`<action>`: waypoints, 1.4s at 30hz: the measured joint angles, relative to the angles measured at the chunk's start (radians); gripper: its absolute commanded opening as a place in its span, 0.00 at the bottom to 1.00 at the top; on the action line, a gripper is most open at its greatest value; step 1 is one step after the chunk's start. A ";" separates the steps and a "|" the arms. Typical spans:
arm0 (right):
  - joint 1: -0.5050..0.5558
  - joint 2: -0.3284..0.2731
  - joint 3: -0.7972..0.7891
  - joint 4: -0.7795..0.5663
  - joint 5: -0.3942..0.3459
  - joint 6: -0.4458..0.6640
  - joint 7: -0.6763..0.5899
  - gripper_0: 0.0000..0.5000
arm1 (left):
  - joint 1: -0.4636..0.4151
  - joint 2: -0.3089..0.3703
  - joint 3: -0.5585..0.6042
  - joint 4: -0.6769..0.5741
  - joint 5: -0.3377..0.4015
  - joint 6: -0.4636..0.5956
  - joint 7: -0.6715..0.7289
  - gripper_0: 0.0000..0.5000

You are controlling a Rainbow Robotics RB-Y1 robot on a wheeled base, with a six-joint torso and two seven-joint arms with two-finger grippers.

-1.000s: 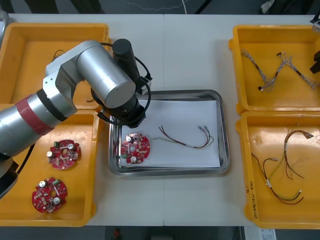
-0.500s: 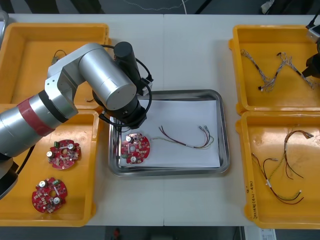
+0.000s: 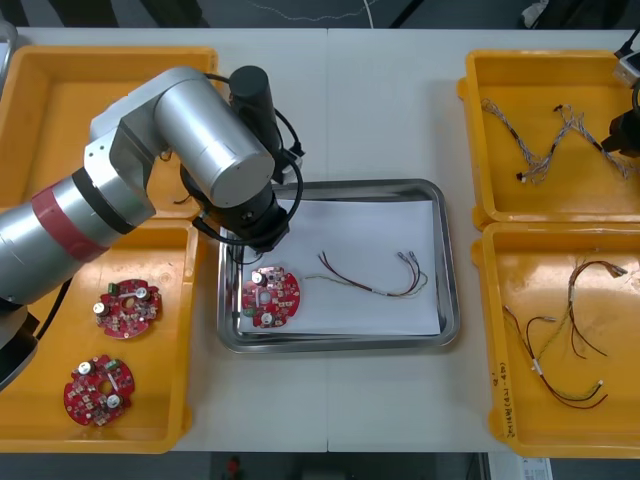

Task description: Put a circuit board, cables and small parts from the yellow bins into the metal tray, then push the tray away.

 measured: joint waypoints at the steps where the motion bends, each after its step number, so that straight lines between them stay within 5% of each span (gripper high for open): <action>1: 0.005 0.000 0.000 0.000 -0.005 -0.010 0.002 1.00 | 0.000 0.000 0.016 -0.008 0.002 0.015 0.000 1.00; 23: 0.087 0.000 0.000 -0.001 -0.133 -0.159 0.010 1.00 | -0.031 0.009 0.366 -0.074 0.057 0.281 0.000 1.00; 36: 0.114 0.002 0.000 -0.001 -0.222 -0.173 0.010 1.00 | -0.031 0.063 0.515 -0.078 0.028 0.292 0.000 1.00; 42: 0.135 0.006 0.022 -0.002 -0.316 -0.184 0.009 1.00 | -0.031 0.115 0.548 -0.034 0.029 0.293 0.000 1.00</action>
